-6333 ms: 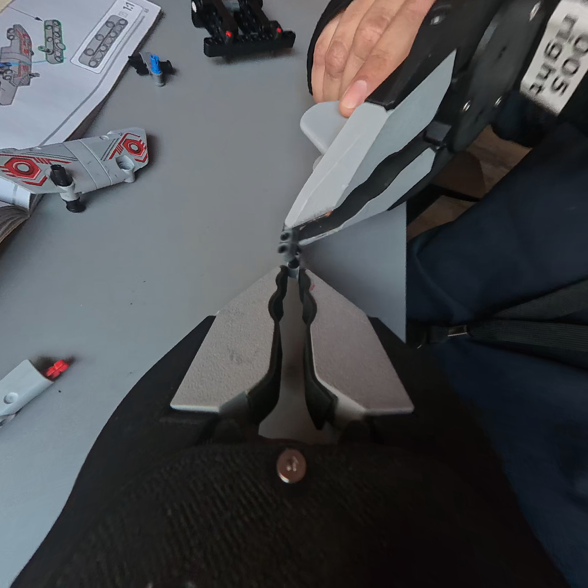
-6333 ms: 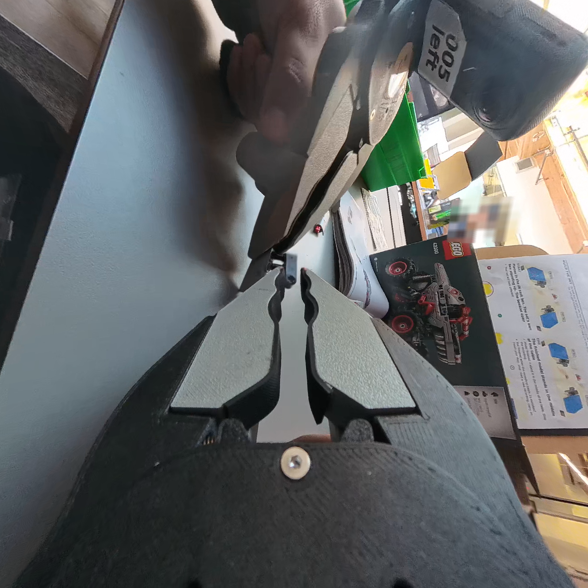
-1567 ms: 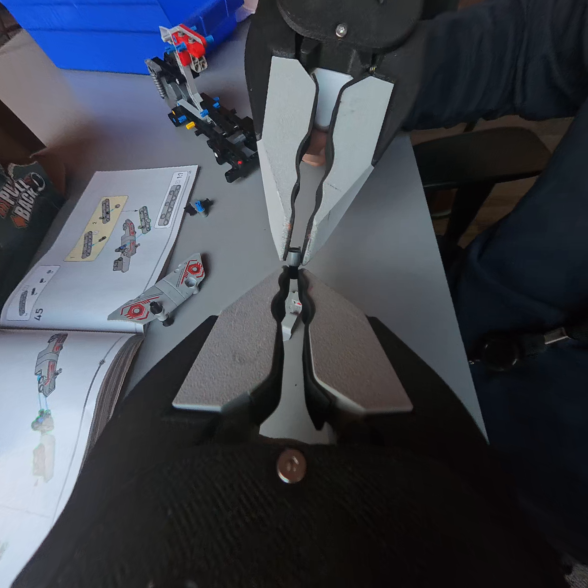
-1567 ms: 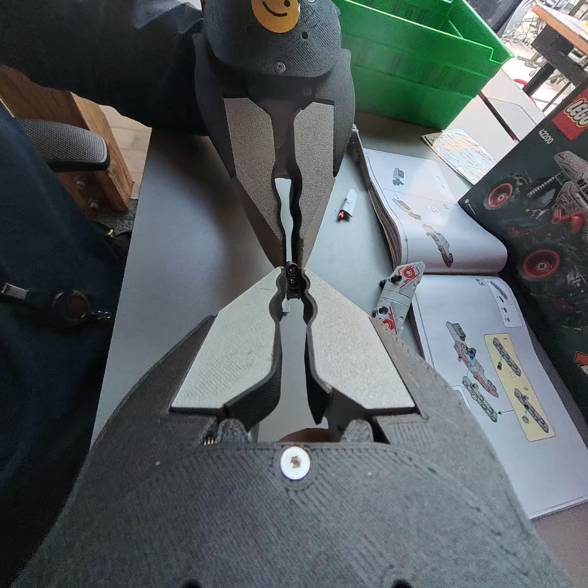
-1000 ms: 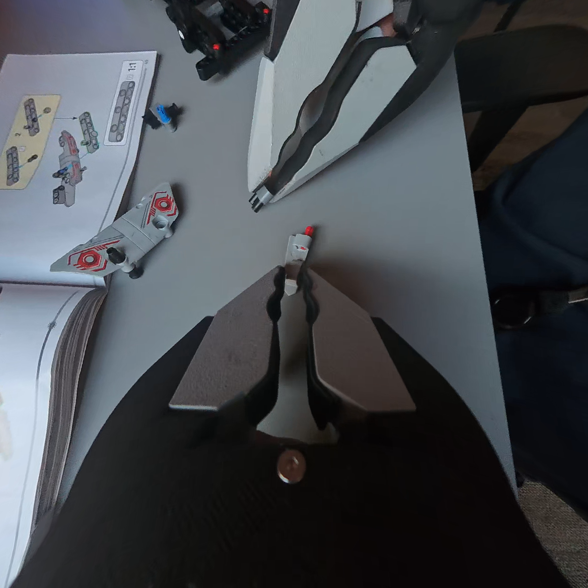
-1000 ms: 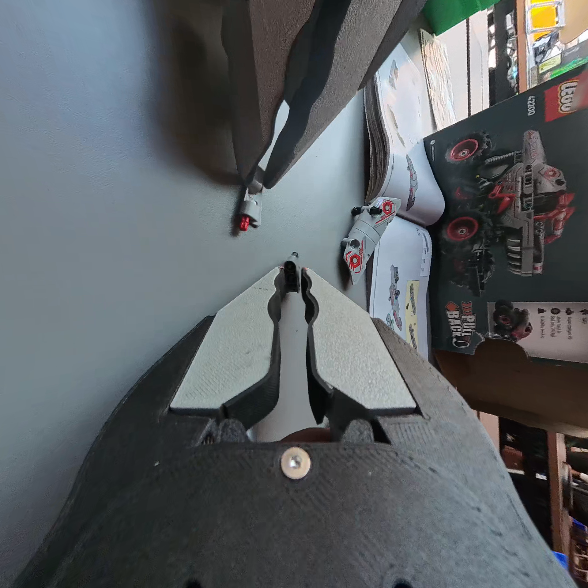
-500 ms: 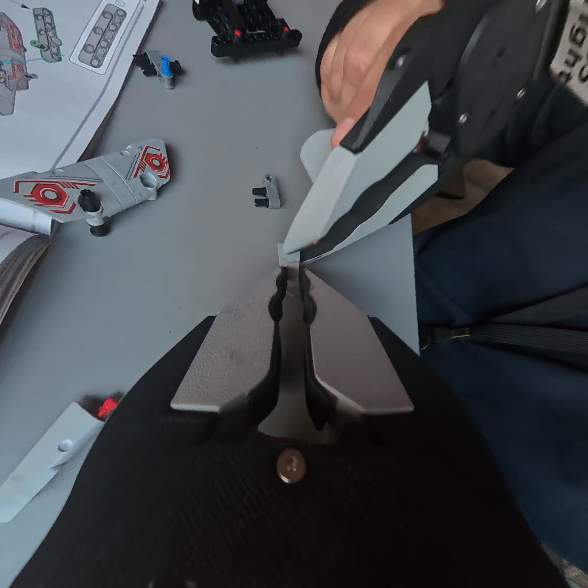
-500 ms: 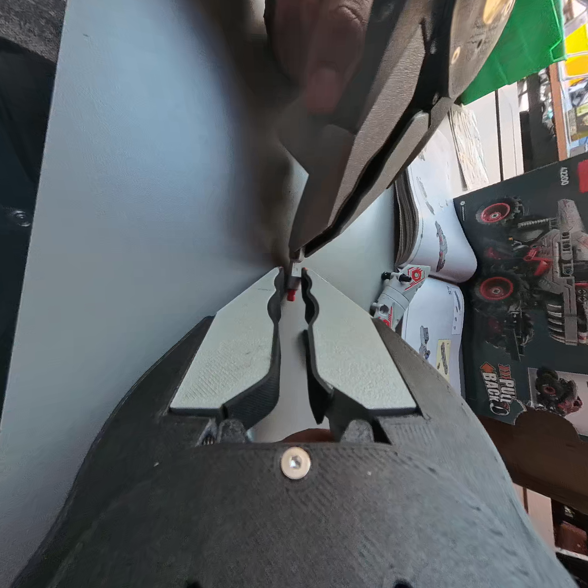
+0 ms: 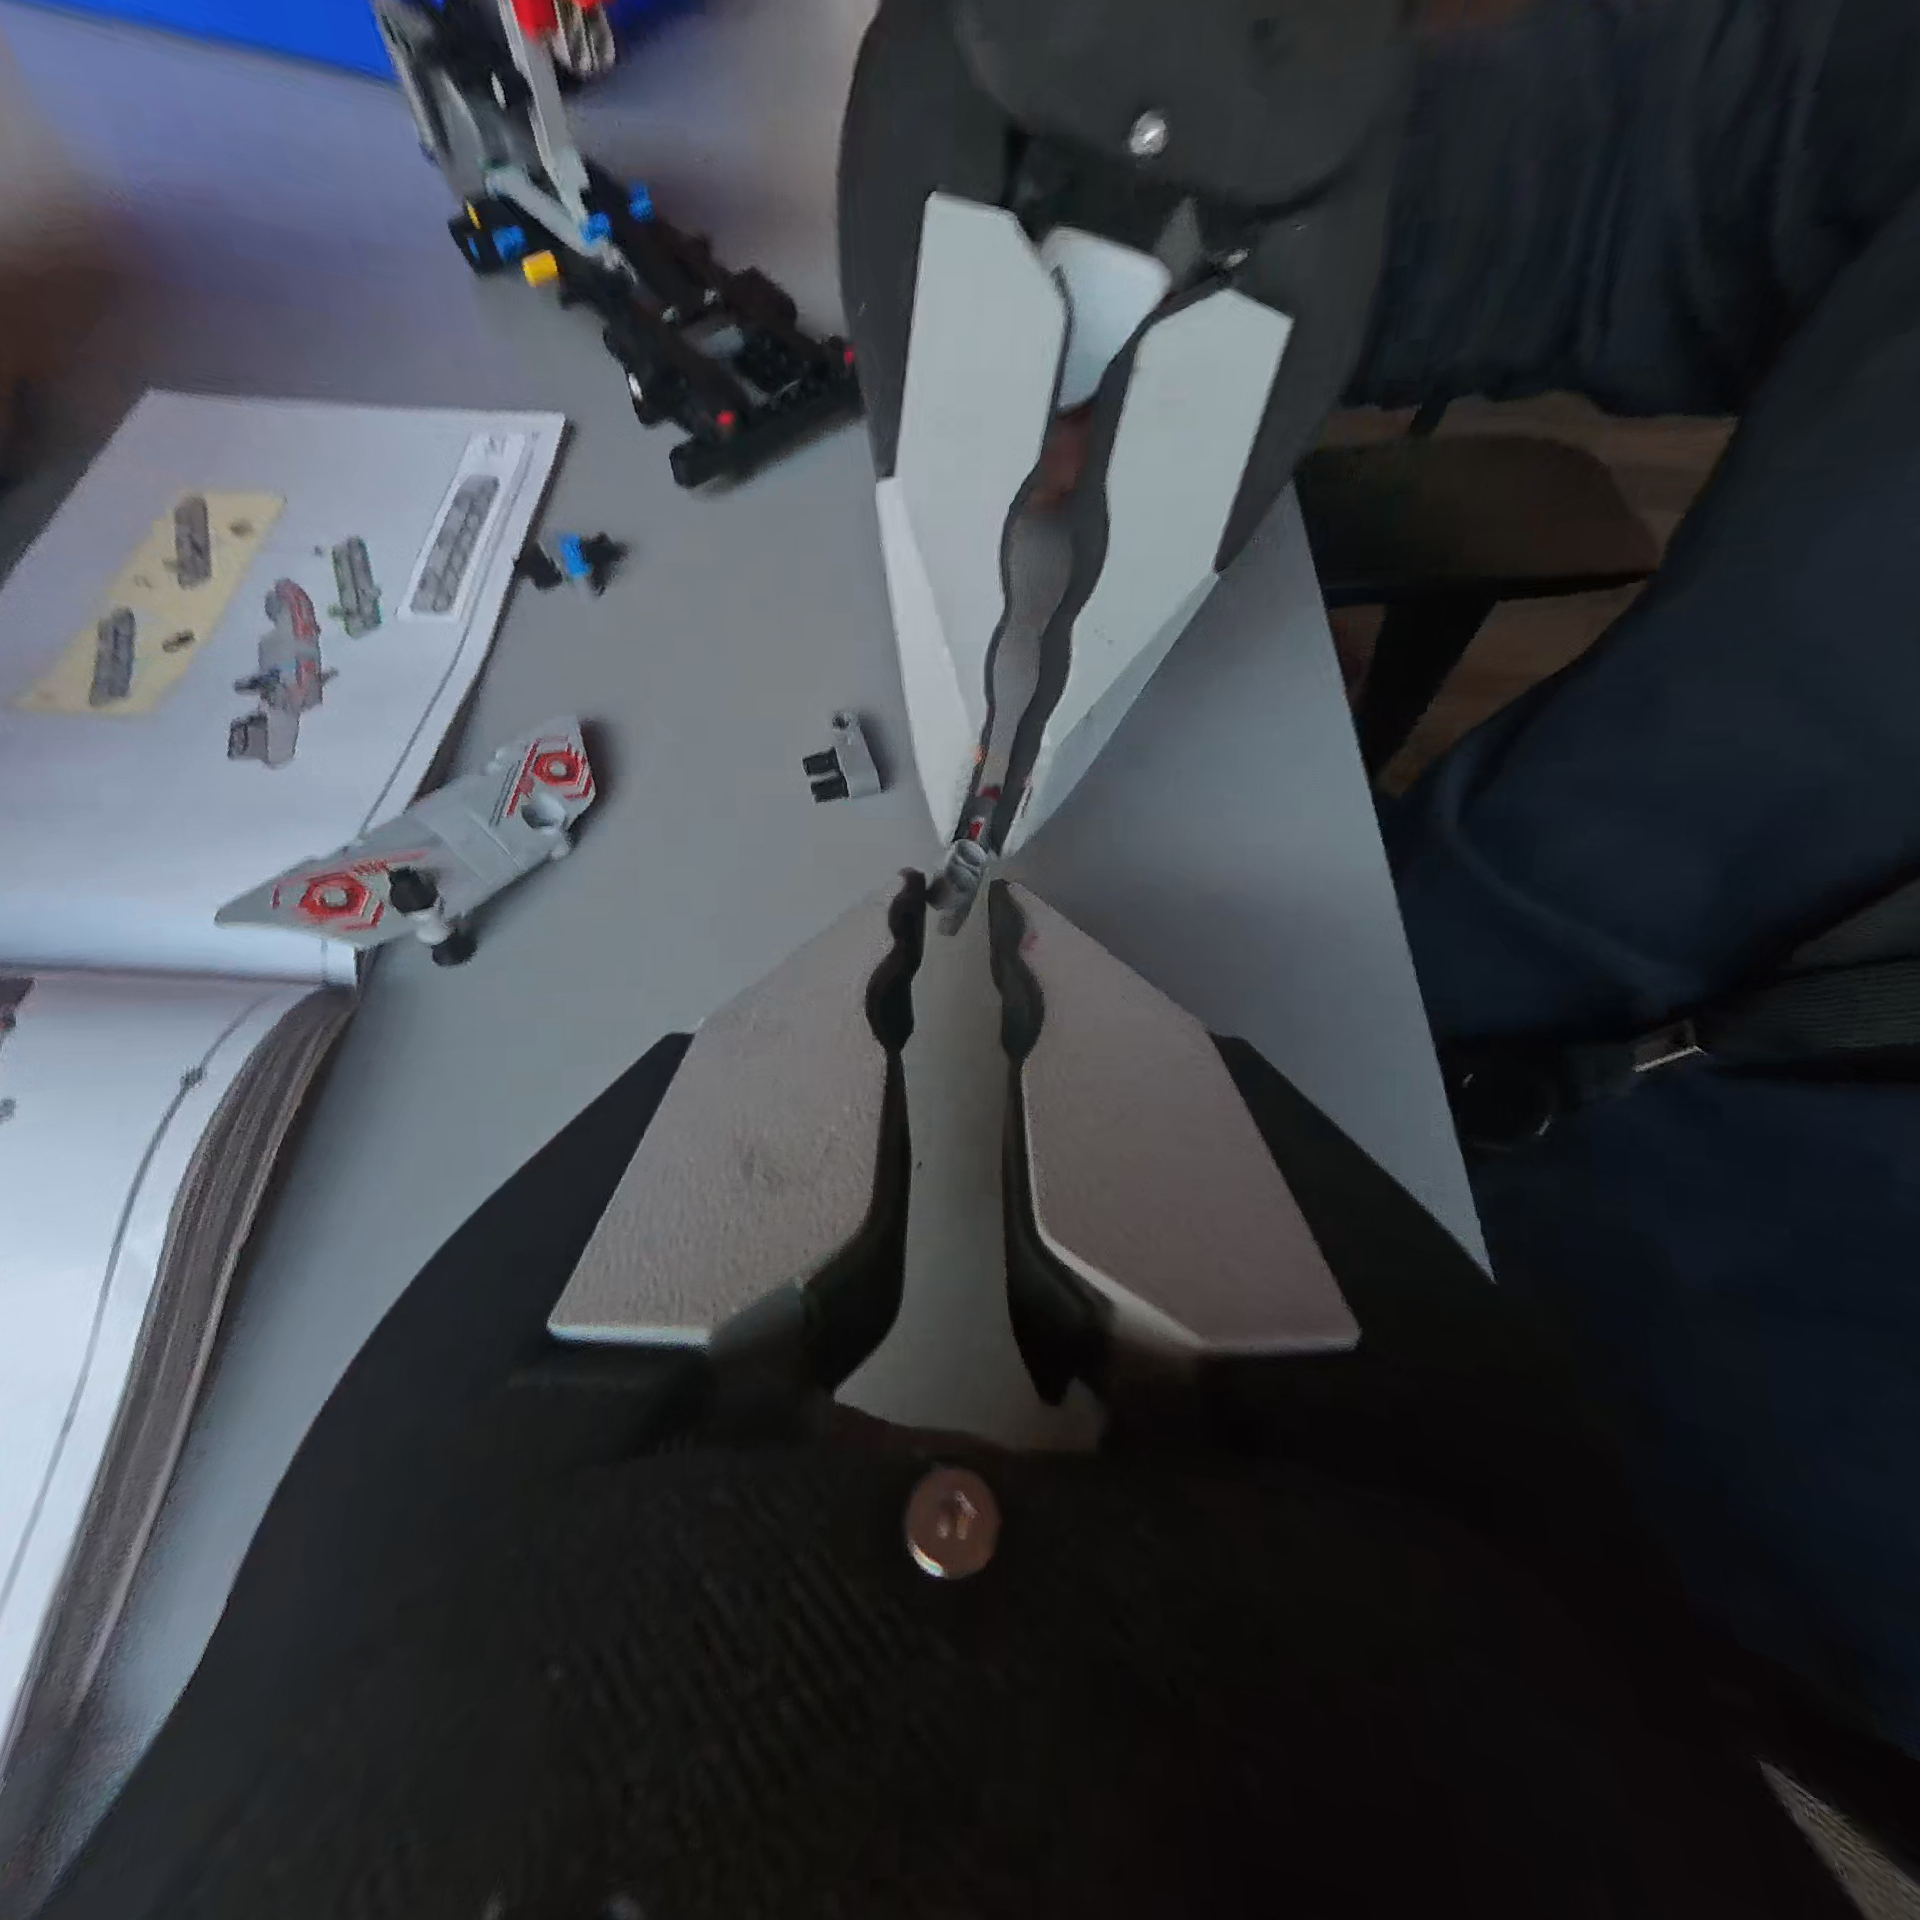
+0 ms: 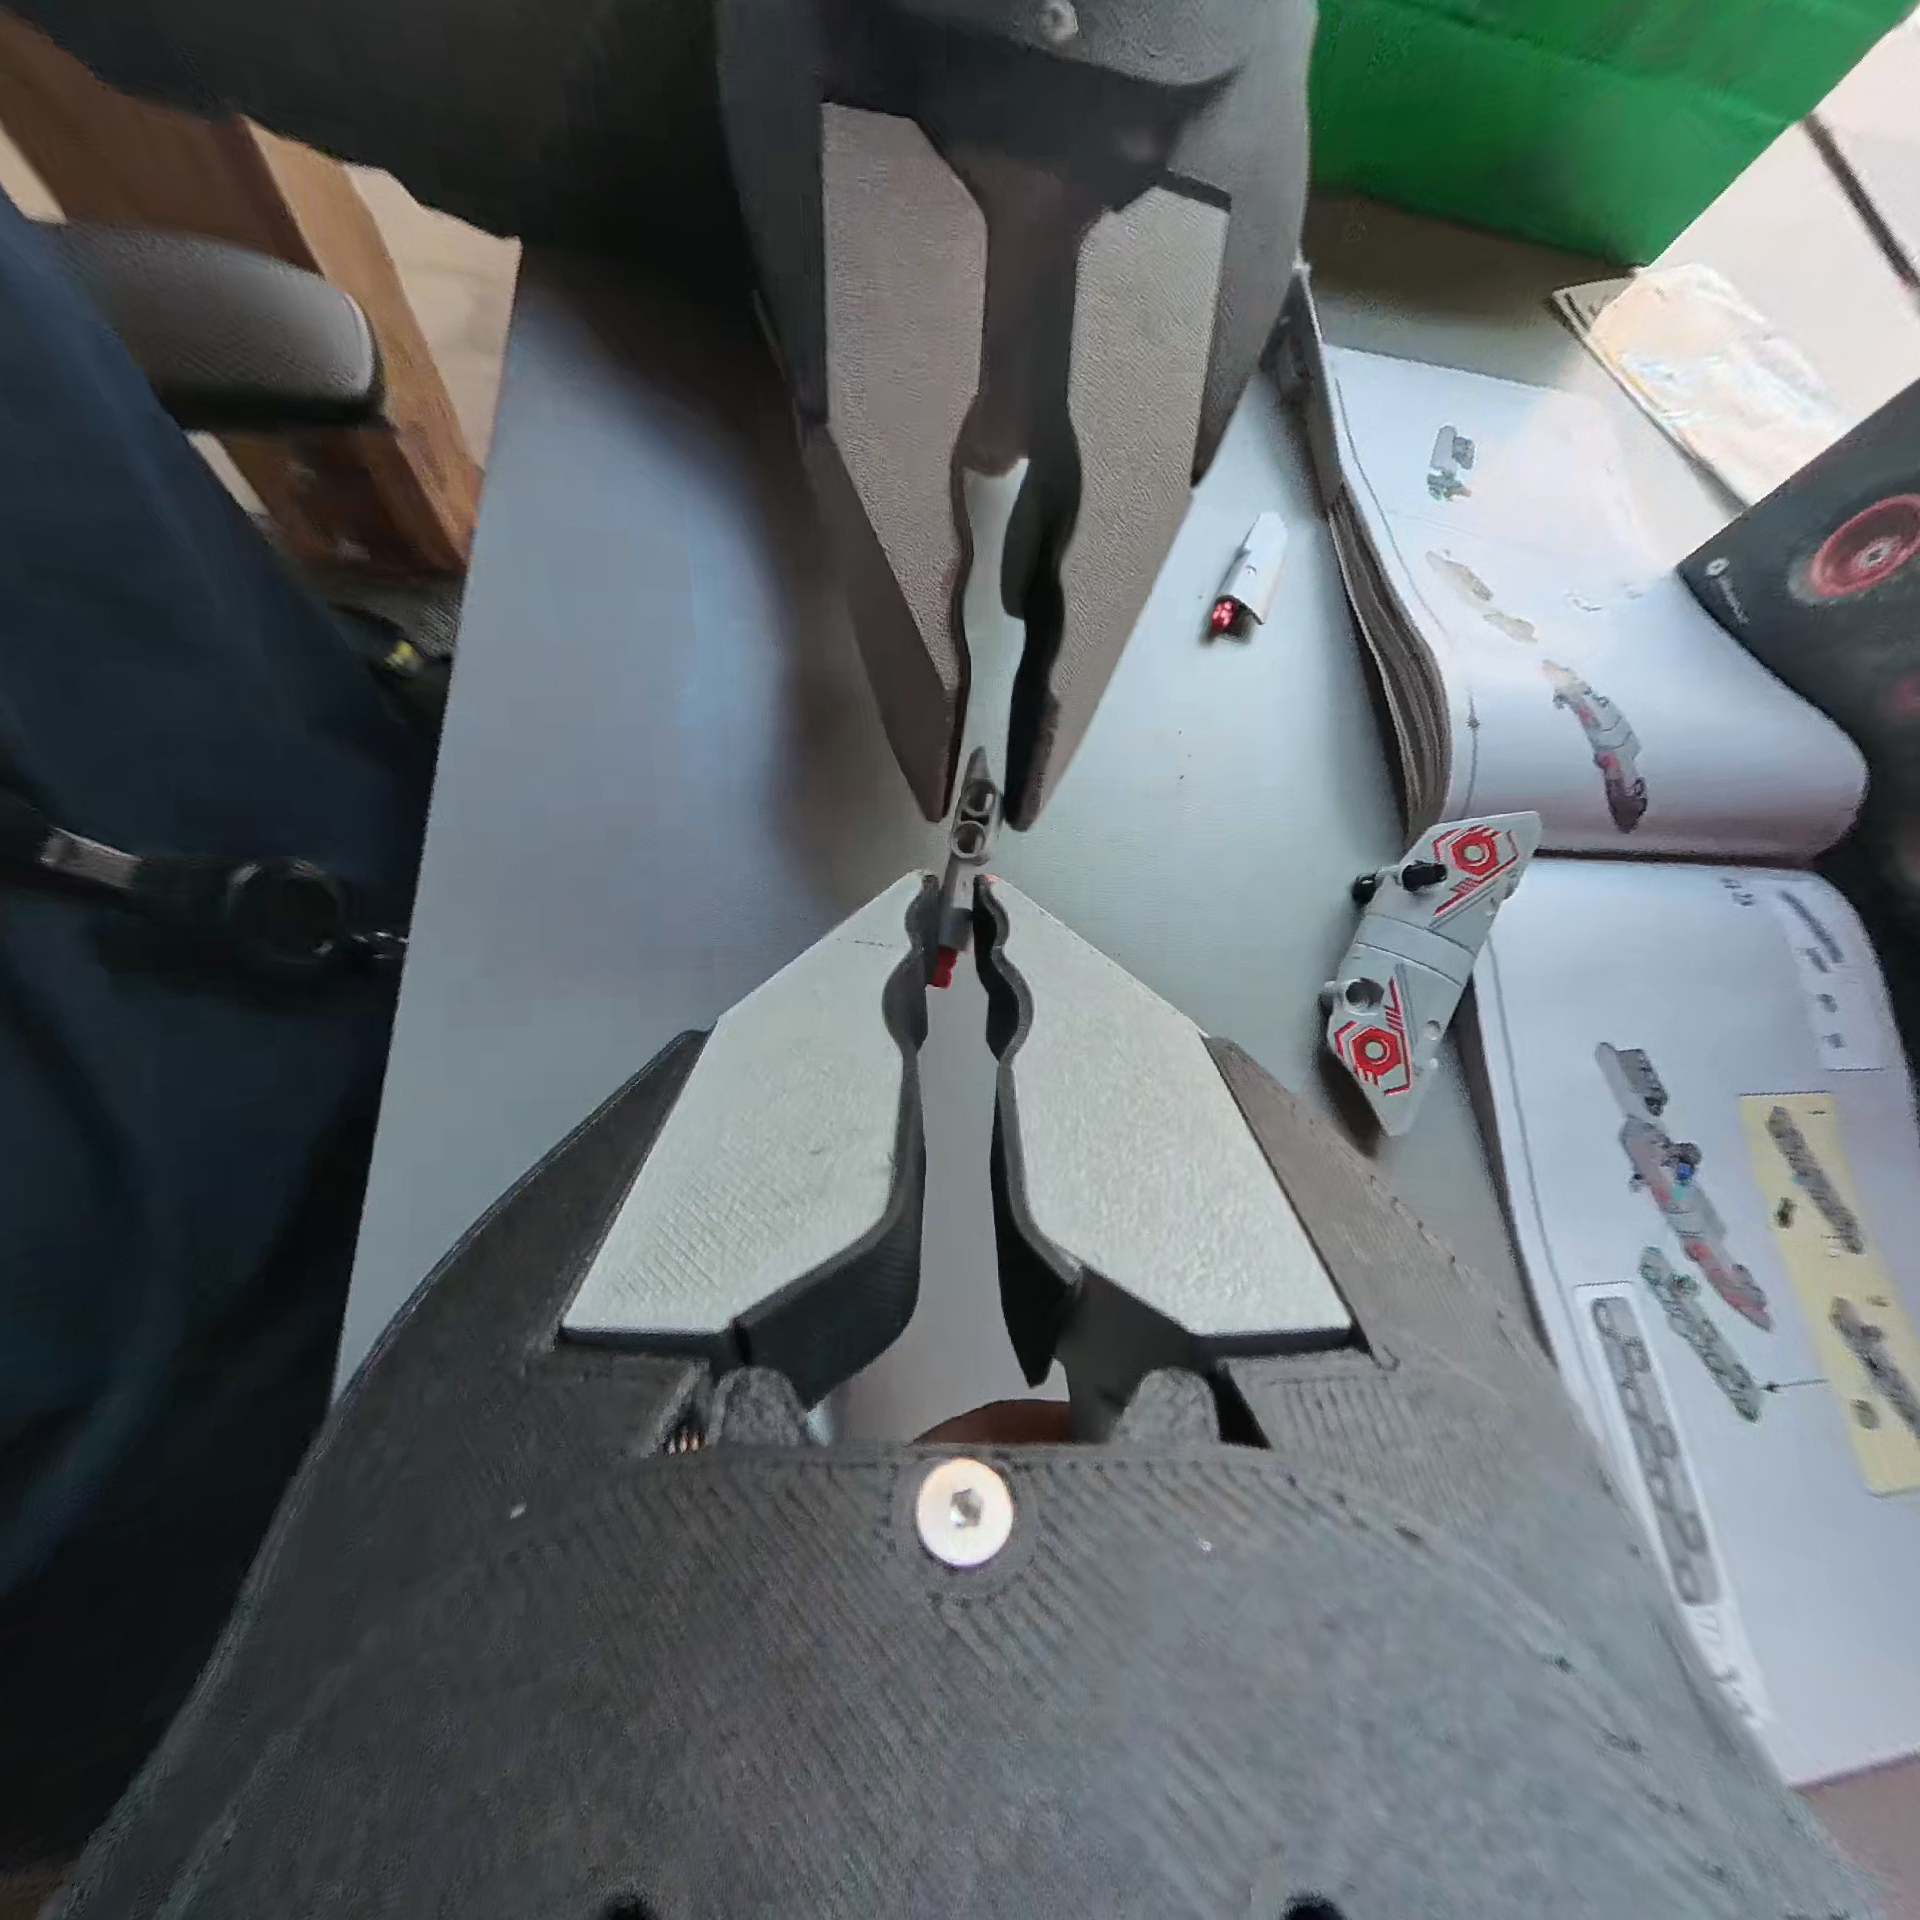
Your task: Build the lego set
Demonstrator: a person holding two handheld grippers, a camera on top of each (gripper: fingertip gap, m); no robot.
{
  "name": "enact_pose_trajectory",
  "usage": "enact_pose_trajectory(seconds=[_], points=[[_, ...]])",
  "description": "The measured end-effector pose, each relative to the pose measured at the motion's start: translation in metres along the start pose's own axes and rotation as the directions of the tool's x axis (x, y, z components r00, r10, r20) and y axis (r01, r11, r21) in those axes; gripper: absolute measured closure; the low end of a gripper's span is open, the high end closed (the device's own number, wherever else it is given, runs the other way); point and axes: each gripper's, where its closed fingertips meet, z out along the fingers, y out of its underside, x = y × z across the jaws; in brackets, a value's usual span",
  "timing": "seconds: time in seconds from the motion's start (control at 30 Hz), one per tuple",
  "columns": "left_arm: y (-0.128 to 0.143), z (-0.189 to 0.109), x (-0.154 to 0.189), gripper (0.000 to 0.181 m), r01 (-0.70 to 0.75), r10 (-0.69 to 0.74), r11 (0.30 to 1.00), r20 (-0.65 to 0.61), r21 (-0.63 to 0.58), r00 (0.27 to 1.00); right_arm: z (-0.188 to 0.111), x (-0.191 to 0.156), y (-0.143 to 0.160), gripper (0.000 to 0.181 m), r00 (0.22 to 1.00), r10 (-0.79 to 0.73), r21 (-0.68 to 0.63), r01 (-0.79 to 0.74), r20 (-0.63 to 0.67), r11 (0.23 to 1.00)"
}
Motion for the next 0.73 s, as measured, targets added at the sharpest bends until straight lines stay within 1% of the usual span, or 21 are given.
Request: enact_pose_trajectory(seconds=[0.03, 0.13, 0.27, 0.37, 0.47, 0.63, 0.67, 0.73], points=[[-0.004, -0.001, 0.000, 0.175, -0.022, 0.022, 0.999, 0.015, 0.023, 1.000, -0.002, 0.000, -0.002, 0.178, 0.999, 0.028, 0.018, -0.029, 0.024, 0.999], [-0.007, -0.003, 0.001, 0.178, -0.037, 0.037, 0.998, 0.016, 0.051, 0.999, -0.007, -0.004, -0.005, 0.178, 0.990, 0.097, 0.060, -0.104, 0.098, 0.993], [-0.011, -0.005, 0.000, 0.178, -0.025, 0.023, 0.997, 0.024, 0.075, 0.999, -0.013, -0.004, -0.009, 0.179, 0.978, 0.149, 0.099, -0.164, 0.149, 0.981], [-0.014, -0.005, 0.003, 0.176, -0.009, 0.009, 0.995, 0.006, 0.096, 1.000, -0.015, -0.004, -0.012, 0.179, 0.978, 0.141, 0.112, -0.159, 0.152, 0.981], [-0.013, -0.003, 0.005, 0.177, 0.007, -0.006, 0.996, -0.015, 0.087, 1.000, -0.015, -0.006, -0.014, 0.179, 0.980, 0.128, 0.115, -0.146, 0.153, 0.983], [-0.012, -0.002, 0.001, 0.178, -0.013, 0.011, 0.997, 0.023, 0.077, 1.000, -0.015, 0.001, -0.012, 0.178, 0.989, 0.110, 0.104, -0.121, 0.099, 0.987], [-0.011, -0.002, 0.000, 0.178, -0.014, 0.012, 0.997, 0.030, 0.073, 0.999, -0.017, 0.003, -0.010, 0.176, 0.992, 0.099, 0.095, -0.106, 0.079, 0.990], [-0.009, -0.003, -0.003, 0.178, -0.006, 0.003, 0.998, 0.047, 0.063, 0.999, -0.025, 0.013, -0.001, 0.165, 0.998, 0.064, 0.041, -0.064, 0.011, 0.997]])
